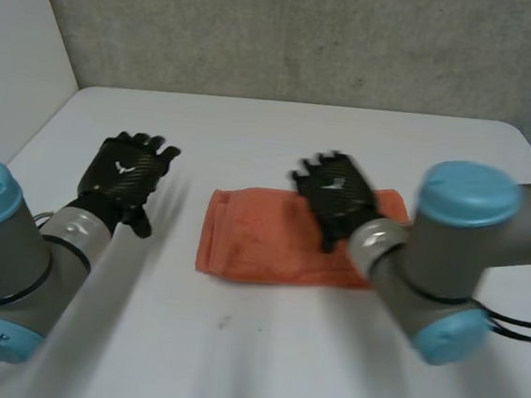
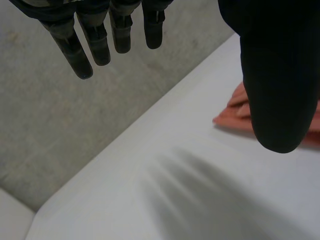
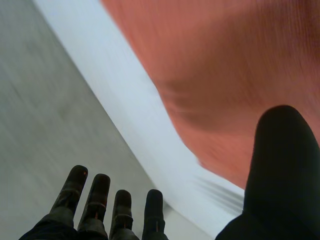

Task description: Fold the laundry

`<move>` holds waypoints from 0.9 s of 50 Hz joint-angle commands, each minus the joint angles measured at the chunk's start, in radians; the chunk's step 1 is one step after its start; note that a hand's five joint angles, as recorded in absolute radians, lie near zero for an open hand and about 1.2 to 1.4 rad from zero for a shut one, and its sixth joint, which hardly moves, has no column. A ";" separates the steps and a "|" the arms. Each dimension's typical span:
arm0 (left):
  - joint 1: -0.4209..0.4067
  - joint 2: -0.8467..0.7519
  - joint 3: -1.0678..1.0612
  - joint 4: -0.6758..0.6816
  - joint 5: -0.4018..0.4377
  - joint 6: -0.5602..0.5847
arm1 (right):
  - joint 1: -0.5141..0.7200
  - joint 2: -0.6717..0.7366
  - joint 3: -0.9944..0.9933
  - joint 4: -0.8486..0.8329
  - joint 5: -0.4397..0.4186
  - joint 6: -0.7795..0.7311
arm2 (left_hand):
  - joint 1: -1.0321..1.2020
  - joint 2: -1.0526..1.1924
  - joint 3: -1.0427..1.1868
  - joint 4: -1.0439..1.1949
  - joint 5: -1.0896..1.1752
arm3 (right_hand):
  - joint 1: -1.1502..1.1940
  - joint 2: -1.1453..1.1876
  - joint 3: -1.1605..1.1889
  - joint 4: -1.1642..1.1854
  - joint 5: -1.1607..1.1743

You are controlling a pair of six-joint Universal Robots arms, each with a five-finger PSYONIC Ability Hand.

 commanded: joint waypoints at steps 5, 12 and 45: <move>-0.150 -0.043 0.121 0.002 -0.003 -0.001 | -0.337 -0.129 0.317 0.040 -0.024 0.238 | -0.023 -0.025 -0.037 -0.029 -0.043 | 0.003 -0.011 -0.006 -0.026 -0.033; -0.173 -0.045 0.097 0.001 -0.006 -0.003 | -0.432 -0.116 0.337 -0.063 -0.067 0.127 | -0.023 -0.026 -0.038 -0.030 -0.044 | 1.195 1.181 1.187 1.167 1.160; -0.140 -0.028 0.167 0.001 -0.043 -0.049 | 0.100 -0.023 0.038 -0.046 -0.018 0.207 | -0.023 -0.026 -0.038 -0.030 -0.044 | -0.027 -0.041 -0.035 -0.055 -0.062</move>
